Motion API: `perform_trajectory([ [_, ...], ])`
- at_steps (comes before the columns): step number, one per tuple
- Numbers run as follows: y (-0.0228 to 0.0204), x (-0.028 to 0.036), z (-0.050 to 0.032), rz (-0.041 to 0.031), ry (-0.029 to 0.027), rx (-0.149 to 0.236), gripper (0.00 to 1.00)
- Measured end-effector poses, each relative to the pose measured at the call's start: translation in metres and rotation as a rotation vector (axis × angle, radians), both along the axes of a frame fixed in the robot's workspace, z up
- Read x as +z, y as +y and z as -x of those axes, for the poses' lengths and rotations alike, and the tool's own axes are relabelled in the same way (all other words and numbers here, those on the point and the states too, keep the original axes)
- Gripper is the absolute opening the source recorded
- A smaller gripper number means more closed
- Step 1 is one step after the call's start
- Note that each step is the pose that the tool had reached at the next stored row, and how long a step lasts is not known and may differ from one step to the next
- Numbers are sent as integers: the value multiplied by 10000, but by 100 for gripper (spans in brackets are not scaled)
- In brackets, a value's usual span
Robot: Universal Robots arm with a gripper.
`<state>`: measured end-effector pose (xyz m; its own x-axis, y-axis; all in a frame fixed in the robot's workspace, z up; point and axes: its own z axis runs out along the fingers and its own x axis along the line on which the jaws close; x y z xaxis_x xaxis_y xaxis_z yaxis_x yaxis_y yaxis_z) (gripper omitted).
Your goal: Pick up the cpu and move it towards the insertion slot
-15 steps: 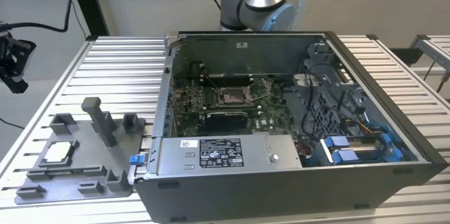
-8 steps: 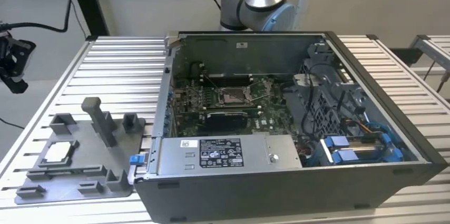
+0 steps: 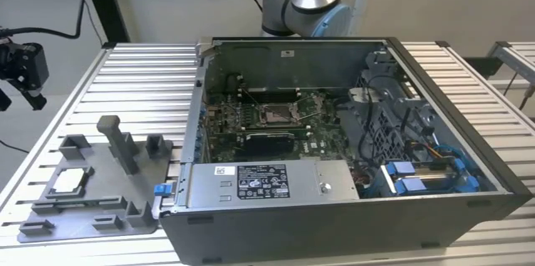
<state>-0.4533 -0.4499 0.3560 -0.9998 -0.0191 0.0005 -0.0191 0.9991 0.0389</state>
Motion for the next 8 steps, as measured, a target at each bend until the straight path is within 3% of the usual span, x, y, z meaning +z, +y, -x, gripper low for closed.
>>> perform_trajectory([
  [8,-2,-15,0,-1,-1,0,0],
])
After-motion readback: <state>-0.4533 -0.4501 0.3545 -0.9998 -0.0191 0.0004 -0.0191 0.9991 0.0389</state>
